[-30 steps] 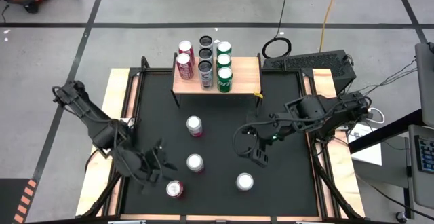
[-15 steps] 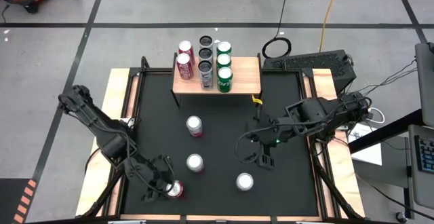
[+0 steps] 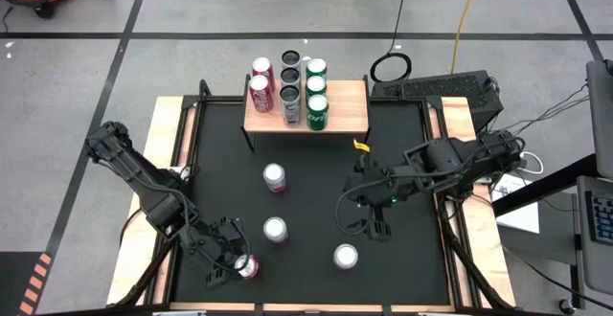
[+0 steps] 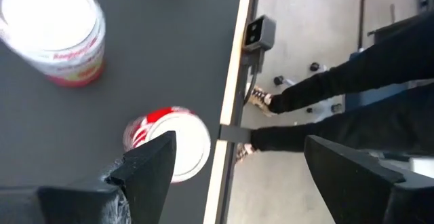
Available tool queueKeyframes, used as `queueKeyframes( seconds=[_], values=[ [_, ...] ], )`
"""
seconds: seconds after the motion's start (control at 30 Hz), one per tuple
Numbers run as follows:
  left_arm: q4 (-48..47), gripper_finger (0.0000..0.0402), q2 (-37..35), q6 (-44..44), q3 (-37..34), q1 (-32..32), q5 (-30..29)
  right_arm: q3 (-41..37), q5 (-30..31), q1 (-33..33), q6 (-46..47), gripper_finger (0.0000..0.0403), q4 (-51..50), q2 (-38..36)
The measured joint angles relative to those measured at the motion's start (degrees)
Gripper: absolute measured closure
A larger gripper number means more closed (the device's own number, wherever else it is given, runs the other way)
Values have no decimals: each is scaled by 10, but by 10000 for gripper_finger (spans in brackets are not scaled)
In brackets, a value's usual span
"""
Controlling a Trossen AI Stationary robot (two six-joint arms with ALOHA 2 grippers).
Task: Place canned beverage on shelf
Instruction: Put the red white soda can aligned with the other red soda can on the shelf
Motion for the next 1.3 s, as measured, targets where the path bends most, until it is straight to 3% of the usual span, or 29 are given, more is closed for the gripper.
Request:
queueKeyframes(
  seconds=[0.3, 0.57, 0.8, 1.3],
  values=[
    [-42, 67, 1, 10, 0, 10, -24, 0, 0, 0, -2, 3, 0, 0],
    [-42, 5, 46, 3, 0, -2, -24, 0, 1, 0, 24, 3, 0, 0],
    [-37, 9, 86, -6, 0, -15, -24, 0, 2, 0, 26, 3, 0, 0],
    [-39, 10, 151, -123, 0, -28, -48, 0, 5, 0, 37, 3, 0, 0]
  ],
)
